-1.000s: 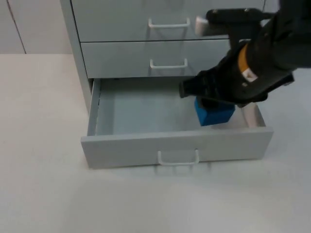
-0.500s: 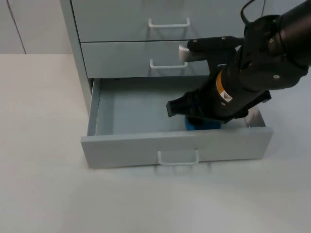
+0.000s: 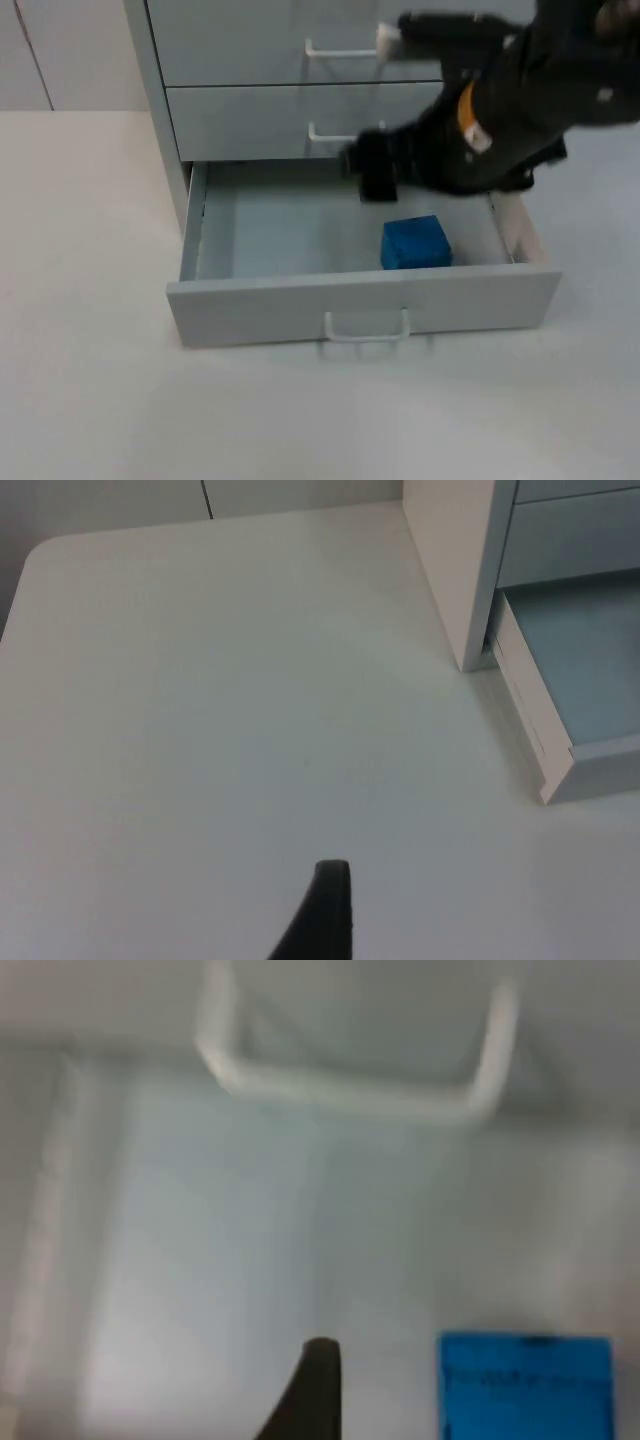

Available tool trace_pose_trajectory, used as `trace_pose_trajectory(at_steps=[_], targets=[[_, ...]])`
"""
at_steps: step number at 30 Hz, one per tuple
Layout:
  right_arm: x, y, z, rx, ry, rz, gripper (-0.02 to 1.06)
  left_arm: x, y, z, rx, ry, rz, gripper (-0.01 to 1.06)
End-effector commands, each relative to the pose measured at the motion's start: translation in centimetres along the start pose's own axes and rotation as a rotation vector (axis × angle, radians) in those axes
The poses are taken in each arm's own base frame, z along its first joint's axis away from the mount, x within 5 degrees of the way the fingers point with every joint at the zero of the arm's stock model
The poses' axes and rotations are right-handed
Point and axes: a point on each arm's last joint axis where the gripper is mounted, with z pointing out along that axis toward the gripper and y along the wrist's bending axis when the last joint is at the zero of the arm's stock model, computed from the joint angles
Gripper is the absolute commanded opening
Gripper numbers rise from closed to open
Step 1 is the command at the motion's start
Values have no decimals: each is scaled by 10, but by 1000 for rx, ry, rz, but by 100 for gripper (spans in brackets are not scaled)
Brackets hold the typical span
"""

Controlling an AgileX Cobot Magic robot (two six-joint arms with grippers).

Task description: Open the drawer with the left hand, place the block into the drawer with the right hand, then close the drawer with the left hand.

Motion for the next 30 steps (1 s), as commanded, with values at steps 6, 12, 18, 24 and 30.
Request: trace_pose_trajectory(at_steps=[6,12,18,24,30], targets=[[-13,-3,-86,2,36,-36,81,0,0,0,-1,-12,-1,83],[15,-18,-114,-22,83,-87,81,0,0,0,-1,-12,-1,83],[55,-42,-140,-13,114,-110,81,0,0,0,-1,-12,-1,83],[62,-48,-156,-33,94,-119,81,-1,0,0,0,-17,-2,83],[62,-50,-155,-29,93,-147,81,-2,0,0,-1,-28,-2,83]])
